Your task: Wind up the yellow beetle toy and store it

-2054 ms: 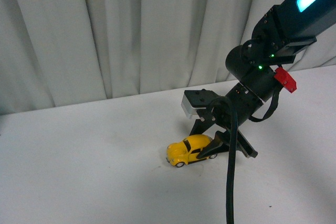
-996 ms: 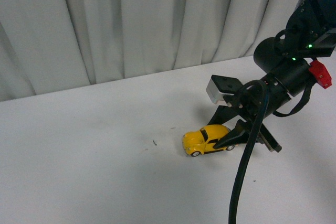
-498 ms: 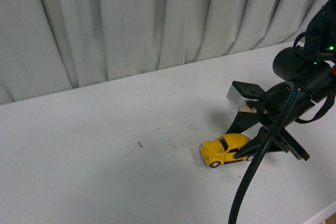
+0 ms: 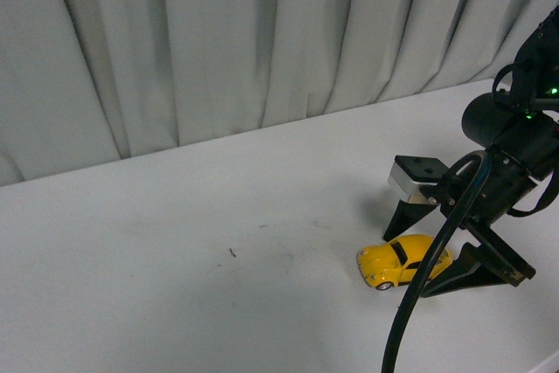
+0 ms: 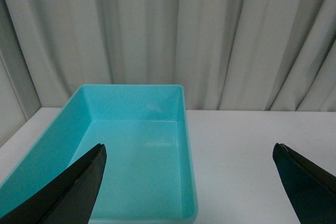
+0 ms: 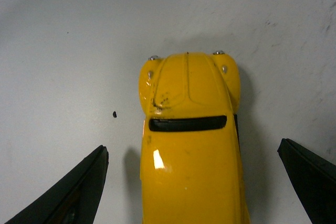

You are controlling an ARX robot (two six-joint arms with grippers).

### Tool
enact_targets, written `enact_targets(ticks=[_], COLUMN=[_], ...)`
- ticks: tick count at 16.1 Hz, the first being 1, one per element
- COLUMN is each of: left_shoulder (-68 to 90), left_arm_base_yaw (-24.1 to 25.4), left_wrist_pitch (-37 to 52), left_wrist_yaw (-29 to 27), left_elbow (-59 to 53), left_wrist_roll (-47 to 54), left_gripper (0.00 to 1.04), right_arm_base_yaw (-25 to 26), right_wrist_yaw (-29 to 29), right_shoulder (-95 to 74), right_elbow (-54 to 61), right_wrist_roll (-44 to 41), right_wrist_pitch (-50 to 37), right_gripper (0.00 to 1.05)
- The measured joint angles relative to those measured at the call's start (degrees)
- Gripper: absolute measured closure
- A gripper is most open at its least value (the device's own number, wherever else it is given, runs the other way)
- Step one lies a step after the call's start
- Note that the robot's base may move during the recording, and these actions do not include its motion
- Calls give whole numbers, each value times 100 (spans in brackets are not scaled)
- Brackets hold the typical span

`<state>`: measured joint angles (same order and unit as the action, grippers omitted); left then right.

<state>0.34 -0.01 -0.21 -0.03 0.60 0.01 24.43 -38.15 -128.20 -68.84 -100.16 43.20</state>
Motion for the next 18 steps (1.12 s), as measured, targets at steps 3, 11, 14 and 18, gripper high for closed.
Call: enact_targets(ticks=[3,11,14,18], left_shoulder=[0,0,0,0], left_arm_base_yaw=[0,0,0,0], left_wrist_pitch=[0,0,0,0], left_wrist_yaw=[0,0,0,0], left_elbow=[0,0,0,0], left_wrist_roll=[0,0,0,0], left_gripper=[7,7,7,7], right_arm_base_yaw=[-4,-7,-7,-11], right_wrist_yaw=[-17,-13,-11,-11], right_shoulder=[0,4,4,7], right_elbow=[0,2,20,35], right_wrist_roll=[-2,-2,-2,-4], right_wrist_pitch=[-52,-184,-234,-304], right_gripper=[7,7,7,7])
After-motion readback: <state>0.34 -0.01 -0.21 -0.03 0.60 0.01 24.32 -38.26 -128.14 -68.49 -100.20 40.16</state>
